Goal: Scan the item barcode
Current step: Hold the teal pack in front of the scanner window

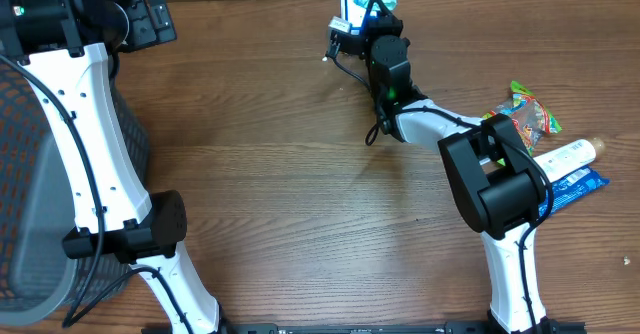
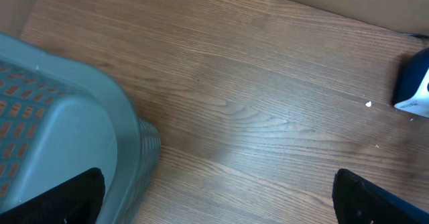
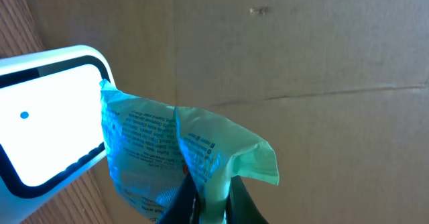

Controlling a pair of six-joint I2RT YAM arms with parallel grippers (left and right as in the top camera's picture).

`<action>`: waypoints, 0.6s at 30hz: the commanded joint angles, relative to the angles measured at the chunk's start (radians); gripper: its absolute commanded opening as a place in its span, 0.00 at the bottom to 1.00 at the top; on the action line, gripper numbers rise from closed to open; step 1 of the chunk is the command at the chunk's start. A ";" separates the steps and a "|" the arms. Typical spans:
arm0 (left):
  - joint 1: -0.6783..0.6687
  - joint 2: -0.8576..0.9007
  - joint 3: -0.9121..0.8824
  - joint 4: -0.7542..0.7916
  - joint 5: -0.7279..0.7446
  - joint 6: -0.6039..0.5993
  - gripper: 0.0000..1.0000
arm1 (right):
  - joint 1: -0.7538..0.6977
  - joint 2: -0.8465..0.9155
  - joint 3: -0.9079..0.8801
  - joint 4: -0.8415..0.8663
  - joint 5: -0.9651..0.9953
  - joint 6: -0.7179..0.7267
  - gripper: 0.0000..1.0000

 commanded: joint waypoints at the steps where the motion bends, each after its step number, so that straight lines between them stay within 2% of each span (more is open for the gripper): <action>1: 0.002 0.009 0.000 0.001 0.005 0.018 1.00 | -0.008 0.004 0.013 0.014 -0.013 0.001 0.04; 18: 0.002 0.009 0.000 0.001 0.005 0.018 1.00 | -0.013 0.004 0.013 -0.007 -0.040 0.034 0.04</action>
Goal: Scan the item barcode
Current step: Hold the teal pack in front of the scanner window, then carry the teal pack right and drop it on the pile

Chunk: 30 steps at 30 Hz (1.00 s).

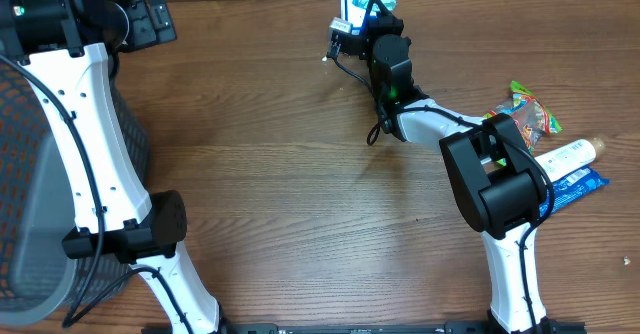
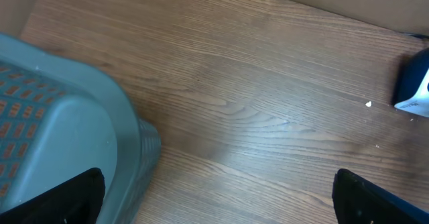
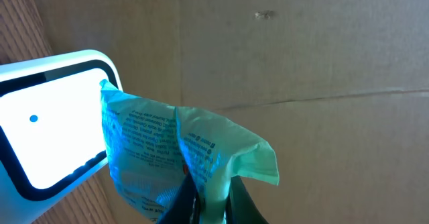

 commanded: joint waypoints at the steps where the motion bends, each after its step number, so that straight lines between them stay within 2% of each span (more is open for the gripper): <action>1: 0.002 0.009 0.000 0.001 0.005 0.019 1.00 | -0.009 0.004 0.013 0.003 -0.021 0.020 0.04; 12: 0.002 0.009 0.000 0.001 0.005 0.019 0.99 | -0.019 0.004 0.013 0.003 -0.060 0.006 0.04; 21: 0.002 0.009 0.000 0.001 0.005 0.019 1.00 | -0.019 0.004 0.013 0.199 -0.077 -0.189 0.04; 27: 0.002 0.009 0.000 0.001 0.005 0.019 0.99 | -0.019 0.004 0.013 -0.004 -0.071 -0.188 0.04; 30: 0.002 0.009 0.000 0.001 0.005 0.019 1.00 | -0.010 0.004 0.013 -0.009 -0.039 -0.137 0.04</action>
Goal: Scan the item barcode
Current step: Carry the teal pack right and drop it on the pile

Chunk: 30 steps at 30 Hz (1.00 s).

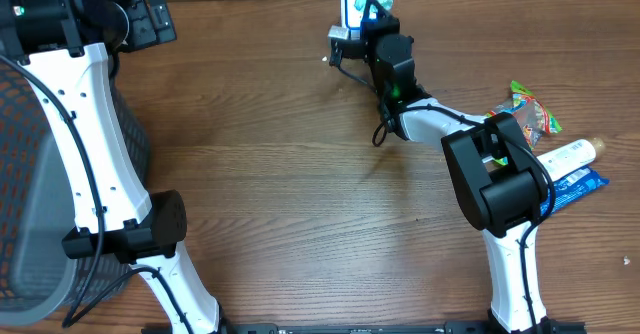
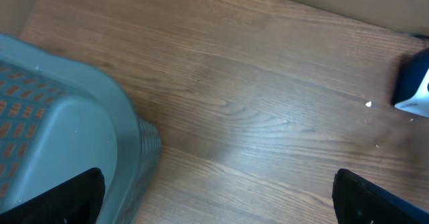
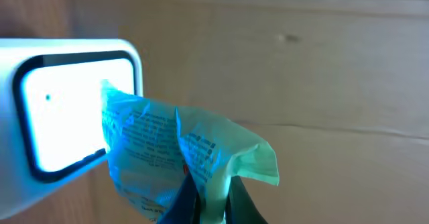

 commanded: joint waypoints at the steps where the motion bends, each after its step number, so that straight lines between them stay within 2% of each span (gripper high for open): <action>1: 0.002 0.009 0.000 0.002 0.005 0.019 1.00 | 0.010 -0.005 0.012 0.029 0.042 0.047 0.04; 8: 0.002 0.009 0.000 0.002 0.005 0.019 1.00 | 0.057 -0.044 0.012 0.069 0.100 0.057 0.04; 11: 0.002 0.009 0.000 0.002 0.005 0.019 0.99 | 0.086 -0.095 0.012 0.058 0.161 0.134 0.04; 13: 0.002 0.009 0.000 0.002 0.005 0.019 1.00 | 0.149 -0.197 0.012 -0.094 0.259 0.204 0.04; 16: 0.002 0.009 0.000 0.002 0.005 0.019 0.99 | 0.210 -0.300 0.012 -0.223 0.340 0.310 0.04; 17: 0.002 0.009 0.000 0.002 0.005 0.019 1.00 | 0.227 -0.333 0.012 -0.275 0.355 0.362 0.04; 20: 0.002 0.009 0.000 0.002 0.005 0.019 1.00 | 0.282 -0.468 0.012 -0.577 0.304 0.631 0.04; 21: 0.002 0.009 0.000 0.002 0.005 0.019 1.00 | 0.306 -0.564 0.012 -0.799 0.176 0.835 0.04; 23: 0.002 0.009 0.000 0.002 0.005 0.019 1.00 | 0.307 -0.649 0.012 -0.972 0.008 1.030 0.04; 26: 0.002 0.009 0.000 0.002 0.005 0.019 1.00 | 0.275 -0.743 0.012 -1.144 -0.143 1.254 0.04; 30: 0.002 0.009 0.000 0.002 0.005 0.019 1.00 | 0.201 -0.849 0.012 -1.323 -0.180 1.517 0.04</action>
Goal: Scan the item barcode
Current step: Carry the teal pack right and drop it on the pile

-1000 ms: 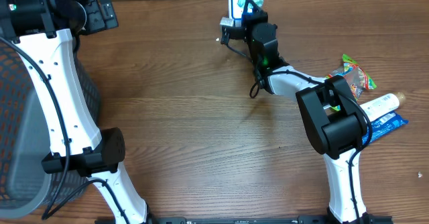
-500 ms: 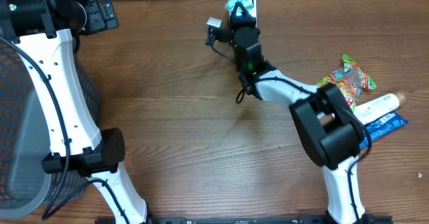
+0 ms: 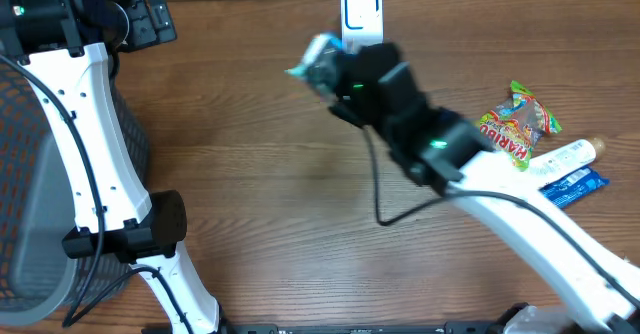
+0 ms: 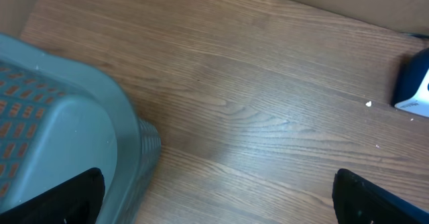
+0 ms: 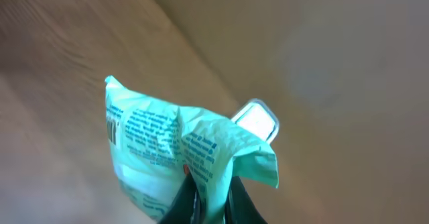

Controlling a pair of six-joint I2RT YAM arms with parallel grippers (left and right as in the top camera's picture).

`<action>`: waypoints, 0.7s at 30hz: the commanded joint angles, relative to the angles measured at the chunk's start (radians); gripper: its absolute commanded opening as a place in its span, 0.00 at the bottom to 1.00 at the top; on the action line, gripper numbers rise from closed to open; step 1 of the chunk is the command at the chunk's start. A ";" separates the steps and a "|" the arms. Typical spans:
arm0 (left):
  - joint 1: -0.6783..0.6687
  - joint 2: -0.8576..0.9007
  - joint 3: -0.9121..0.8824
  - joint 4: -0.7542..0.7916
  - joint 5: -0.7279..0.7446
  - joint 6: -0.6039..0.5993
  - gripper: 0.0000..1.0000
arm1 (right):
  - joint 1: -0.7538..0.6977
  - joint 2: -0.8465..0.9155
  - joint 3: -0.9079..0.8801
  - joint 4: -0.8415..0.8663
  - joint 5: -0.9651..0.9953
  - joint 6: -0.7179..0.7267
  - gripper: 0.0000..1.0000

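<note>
My right gripper (image 3: 330, 69) is shut on a crumpled green packet (image 3: 312, 58) with blue print, held above the table to the front left of the scanner. The scanner (image 3: 360, 10) is a white upright box with a lit window at the back edge. In the right wrist view the packet (image 5: 161, 150) fills the middle, pinched between the dark fingers (image 5: 191, 198), and the scanner (image 5: 257, 119) shows small behind it. My left gripper (image 4: 218, 204) is open at the far left, over bare wood beside the basket.
A grey mesh basket (image 3: 25, 184) stands along the left edge, also in the left wrist view (image 4: 60, 137). A Haribo bag (image 3: 518, 124), a white tube (image 3: 565, 156) and a blue packet (image 3: 575, 186) lie at the right.
My right gripper, still shut on the green packet, has moved away from the scanner's window to the left and towards the front. The left arm has not moved.
At the first two moments the right gripper held the green packet close against the scanner's lit window. A second ago it faced the window more squarely. Now the packet is held well away from the scanner, over the table's middle.
</note>
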 commanded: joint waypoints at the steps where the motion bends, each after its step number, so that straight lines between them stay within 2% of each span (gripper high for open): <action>1: 0.002 0.009 0.000 0.002 0.005 0.019 1.00 | -0.100 -0.103 0.003 -0.111 -0.105 0.442 0.04; 6: 0.002 0.009 0.000 0.002 0.005 0.019 1.00 | -0.294 -0.192 0.003 -0.299 -0.105 0.727 0.04; 10: 0.002 0.009 0.000 0.002 0.005 0.019 1.00 | -0.492 -0.192 -0.003 -0.474 -0.105 0.943 0.04; 13: 0.002 0.009 0.000 0.002 0.005 0.019 1.00 | -0.679 -0.169 -0.078 -0.532 -0.106 1.025 0.04; 17: 0.002 0.009 0.000 0.002 0.005 0.019 1.00 | -0.817 -0.145 -0.196 -0.492 -0.105 1.041 0.04; 19: 0.002 0.009 0.000 0.002 0.005 0.019 1.00 | -0.866 -0.135 -0.258 -0.447 -0.106 1.041 0.18; 21: 0.002 0.009 0.000 0.002 0.005 0.019 1.00 | -0.898 -0.129 -0.307 -0.407 -0.114 1.041 0.40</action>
